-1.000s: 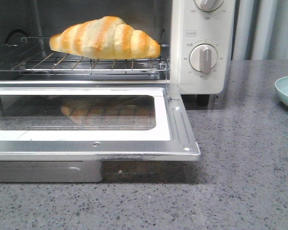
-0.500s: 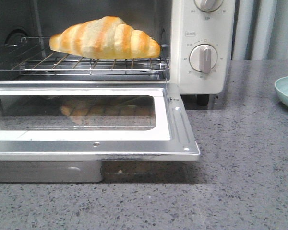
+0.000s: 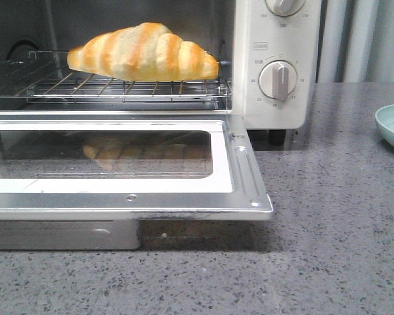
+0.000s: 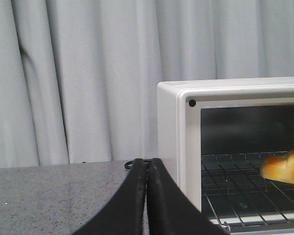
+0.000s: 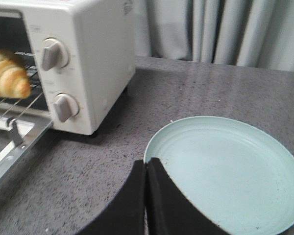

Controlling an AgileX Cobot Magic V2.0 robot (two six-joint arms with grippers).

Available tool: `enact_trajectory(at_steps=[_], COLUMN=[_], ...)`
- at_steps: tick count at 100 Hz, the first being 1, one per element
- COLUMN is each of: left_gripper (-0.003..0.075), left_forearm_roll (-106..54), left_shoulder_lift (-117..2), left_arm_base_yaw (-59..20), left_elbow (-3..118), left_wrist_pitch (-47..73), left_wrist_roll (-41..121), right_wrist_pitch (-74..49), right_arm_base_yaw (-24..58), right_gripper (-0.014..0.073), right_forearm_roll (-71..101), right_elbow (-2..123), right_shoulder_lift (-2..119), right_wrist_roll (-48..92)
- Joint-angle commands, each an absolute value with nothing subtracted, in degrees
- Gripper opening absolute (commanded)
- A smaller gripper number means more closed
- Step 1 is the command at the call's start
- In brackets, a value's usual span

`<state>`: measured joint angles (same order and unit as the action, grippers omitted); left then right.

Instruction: Put bread in oven

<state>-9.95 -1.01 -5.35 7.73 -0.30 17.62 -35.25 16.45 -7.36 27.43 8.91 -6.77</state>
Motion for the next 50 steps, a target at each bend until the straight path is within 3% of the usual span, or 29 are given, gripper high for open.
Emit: enact_trajectory(at_steps=[1, 50], left_gripper=[-0.0021, -0.0021], left_forearm_roll=[-10.34, -10.34], left_shoulder_lift=[-1.9, -1.9], left_arm_base_yaw=[-5.17, -5.17], left_elbow=[9.14, 9.14], left_wrist_pitch=[-4.87, -4.87], left_wrist_roll=[17.21, 17.21], right_wrist_pitch=[-26.02, -13.66], right_arm_base_yaw=[12.02, -2.73], right_gripper=[-0.0076, -0.0076], right_forearm_roll=[-4.1, 3.3], right_elbow=[25.51, 7.16], right_shoulder_lift=[7.92, 6.12], right_wrist_roll=[-6.95, -6.94])
